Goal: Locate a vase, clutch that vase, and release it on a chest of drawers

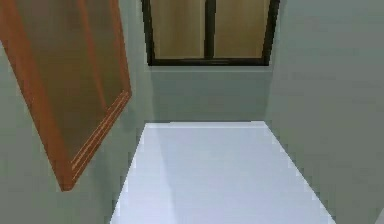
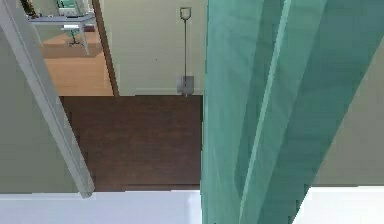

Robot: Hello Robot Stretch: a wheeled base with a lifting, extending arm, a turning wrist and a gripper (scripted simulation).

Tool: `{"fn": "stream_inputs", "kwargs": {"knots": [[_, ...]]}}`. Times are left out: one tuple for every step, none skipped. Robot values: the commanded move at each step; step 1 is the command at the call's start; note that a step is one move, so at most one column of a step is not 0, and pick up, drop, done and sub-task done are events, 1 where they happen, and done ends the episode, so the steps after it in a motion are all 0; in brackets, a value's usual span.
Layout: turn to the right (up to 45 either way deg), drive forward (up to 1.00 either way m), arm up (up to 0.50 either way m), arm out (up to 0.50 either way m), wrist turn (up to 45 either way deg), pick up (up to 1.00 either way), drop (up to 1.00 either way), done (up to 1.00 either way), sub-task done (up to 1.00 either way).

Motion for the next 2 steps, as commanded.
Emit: {"fn": "stream_inputs", "kwargs": {"knots": [[0.0,0.3,0.0,0.0,0.0,0.0,0.0,0.0,0.0],[45.0,0.0,0.0,0.0,0.0,0.0,0.0,0.0,0.0]]}}
